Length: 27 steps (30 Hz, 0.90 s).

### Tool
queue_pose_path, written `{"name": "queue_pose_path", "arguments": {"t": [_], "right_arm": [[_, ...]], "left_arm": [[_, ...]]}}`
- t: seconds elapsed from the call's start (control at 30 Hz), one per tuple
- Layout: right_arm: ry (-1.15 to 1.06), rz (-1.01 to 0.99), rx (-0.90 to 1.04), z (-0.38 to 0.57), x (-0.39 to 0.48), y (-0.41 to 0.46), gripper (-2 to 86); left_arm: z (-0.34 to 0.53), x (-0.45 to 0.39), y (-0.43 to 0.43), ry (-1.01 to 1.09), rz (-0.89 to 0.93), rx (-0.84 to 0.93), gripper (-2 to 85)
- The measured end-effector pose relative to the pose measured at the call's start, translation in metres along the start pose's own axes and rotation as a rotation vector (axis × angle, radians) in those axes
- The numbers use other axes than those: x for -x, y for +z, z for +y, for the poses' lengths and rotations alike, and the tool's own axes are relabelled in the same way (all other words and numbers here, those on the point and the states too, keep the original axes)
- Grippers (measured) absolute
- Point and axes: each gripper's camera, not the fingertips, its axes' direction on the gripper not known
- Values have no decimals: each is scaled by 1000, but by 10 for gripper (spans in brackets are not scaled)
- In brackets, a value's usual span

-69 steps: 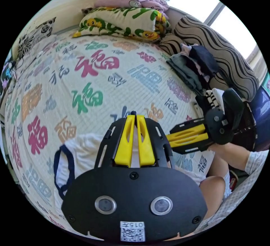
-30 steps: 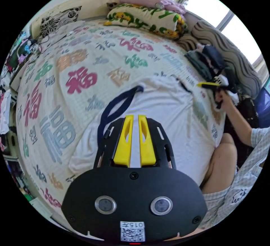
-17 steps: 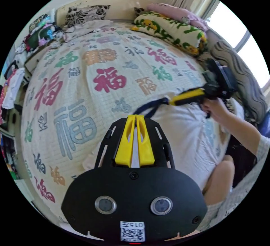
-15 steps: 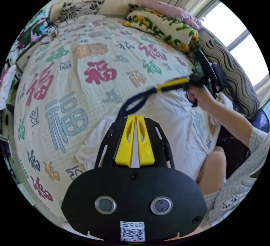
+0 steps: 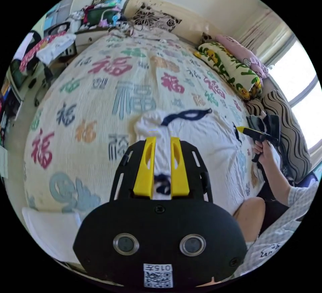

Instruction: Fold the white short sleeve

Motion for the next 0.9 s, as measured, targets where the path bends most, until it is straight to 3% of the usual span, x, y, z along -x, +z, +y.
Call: {"name": "queue_pose_path", "arguments": {"t": [0.2,0.4,0.57,0.73,0.87,0.9], "right_arm": [[-94,-80,77,28,72,55,10],[-219,-63,337,3,167,172,79],[-137,-42,424,-8,197,241,26],[-104,-133,320,-22,228,246,-1],[-196,-201,298,-22,254,236,-4],[-230,-203,292,-18,257,228,-4]], "left_arm": [[73,70,-41,-209,53,-15,77],[50,128,-55,-326,204,-47,71],[24,153,-74,-332,288,-20,16],[-14,166,-150,-215,146,-126,4],[-46,184,-179,-178,24,-103,14],[-54,188,-182,-166,-76,-76,22]]}}
